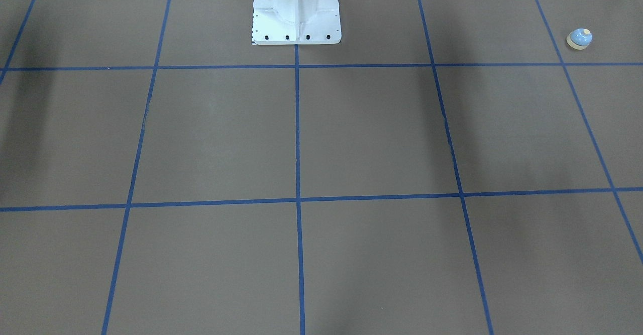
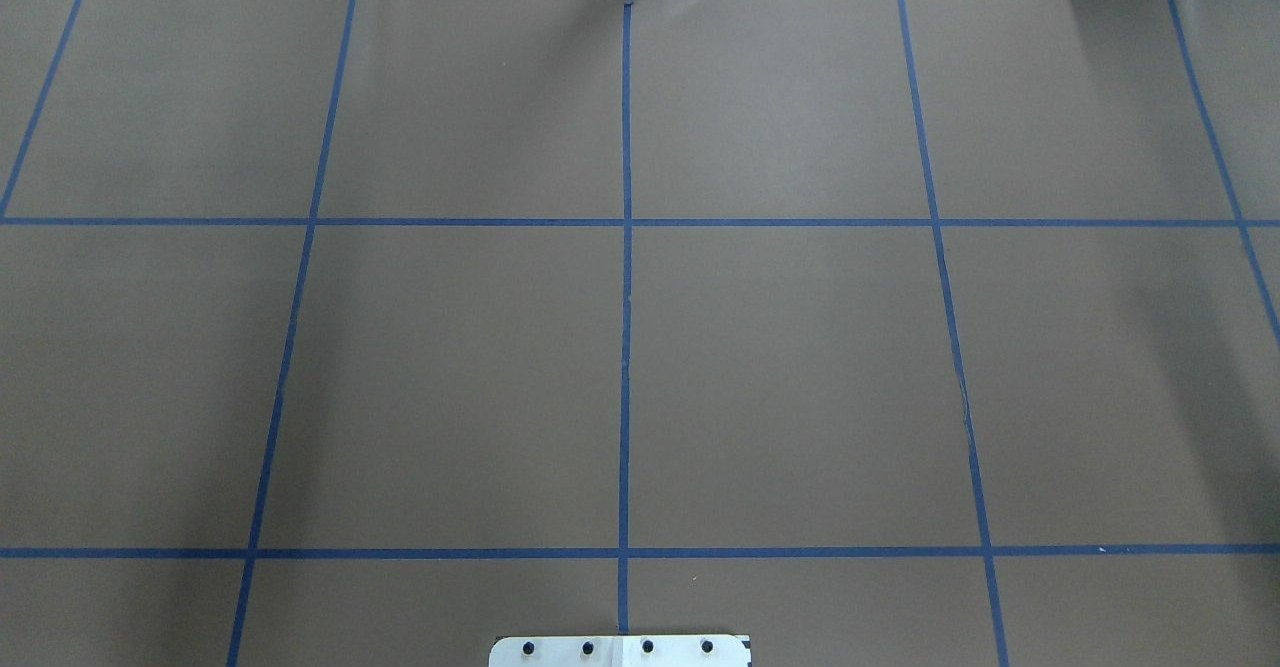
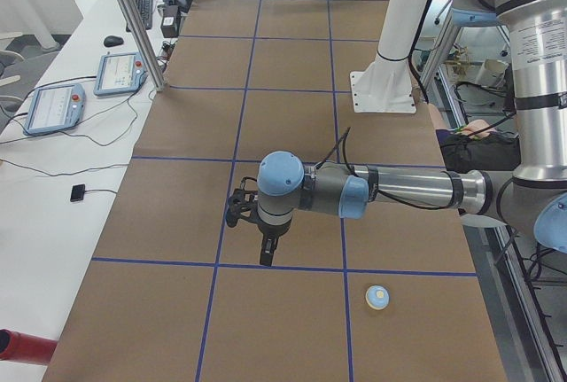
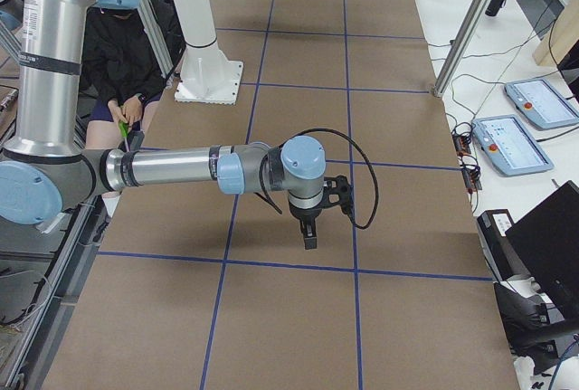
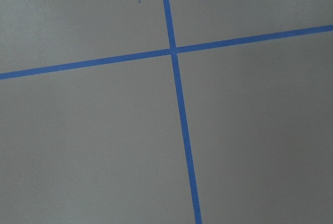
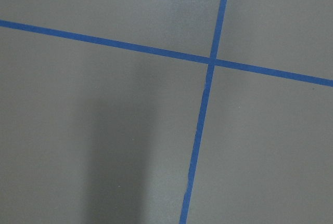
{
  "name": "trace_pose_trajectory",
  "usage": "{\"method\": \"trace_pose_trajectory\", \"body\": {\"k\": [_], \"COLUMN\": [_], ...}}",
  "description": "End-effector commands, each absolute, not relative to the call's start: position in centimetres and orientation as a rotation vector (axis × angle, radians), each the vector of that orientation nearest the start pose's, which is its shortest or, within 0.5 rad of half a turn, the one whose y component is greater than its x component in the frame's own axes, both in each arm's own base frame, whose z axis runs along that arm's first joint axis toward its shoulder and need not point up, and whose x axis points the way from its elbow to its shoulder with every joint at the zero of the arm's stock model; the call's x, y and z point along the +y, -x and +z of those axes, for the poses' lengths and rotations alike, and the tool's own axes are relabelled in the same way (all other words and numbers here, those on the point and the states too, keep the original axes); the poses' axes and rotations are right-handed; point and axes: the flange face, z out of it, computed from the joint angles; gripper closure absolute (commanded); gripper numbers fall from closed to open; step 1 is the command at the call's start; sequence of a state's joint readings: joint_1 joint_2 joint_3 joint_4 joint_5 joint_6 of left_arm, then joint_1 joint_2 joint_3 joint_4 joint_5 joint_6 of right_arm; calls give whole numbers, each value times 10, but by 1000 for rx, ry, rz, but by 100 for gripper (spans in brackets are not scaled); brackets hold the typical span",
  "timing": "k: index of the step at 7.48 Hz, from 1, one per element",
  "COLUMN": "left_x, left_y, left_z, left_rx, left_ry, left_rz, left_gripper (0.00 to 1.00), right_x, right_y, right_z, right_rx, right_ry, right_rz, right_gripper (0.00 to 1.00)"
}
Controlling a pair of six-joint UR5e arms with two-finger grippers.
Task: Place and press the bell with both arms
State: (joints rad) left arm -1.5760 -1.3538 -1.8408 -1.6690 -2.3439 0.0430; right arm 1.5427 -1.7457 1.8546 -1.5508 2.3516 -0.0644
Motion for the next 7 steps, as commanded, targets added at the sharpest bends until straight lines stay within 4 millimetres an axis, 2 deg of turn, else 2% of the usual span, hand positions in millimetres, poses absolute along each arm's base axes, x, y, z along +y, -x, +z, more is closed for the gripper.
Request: {"method": "trace_pose_trajectory", "body": {"k": [1, 5, 6, 7], "left_x": [-407, -417, -429, -432], "left_y": [66, 67, 67, 67], "left_z": [615, 603, 591, 585], "left_rx": [760, 759, 763, 765], "left_ry": [-170, -194, -209, -209], "left_rz": [107, 105, 83, 47], "left_gripper": [0, 0, 0, 0], "right_x": [-426, -426, -426, -427], "right_y": [-51, -51, -51, -51], "right_z": [596, 595, 595, 594], "right_rx": [-781, -780, -780, -781], "right_ry": [-135, -137, -137, -138], "right_rz": [-138, -138, -138, -139], "right_gripper": [0, 0, 0, 0]}}
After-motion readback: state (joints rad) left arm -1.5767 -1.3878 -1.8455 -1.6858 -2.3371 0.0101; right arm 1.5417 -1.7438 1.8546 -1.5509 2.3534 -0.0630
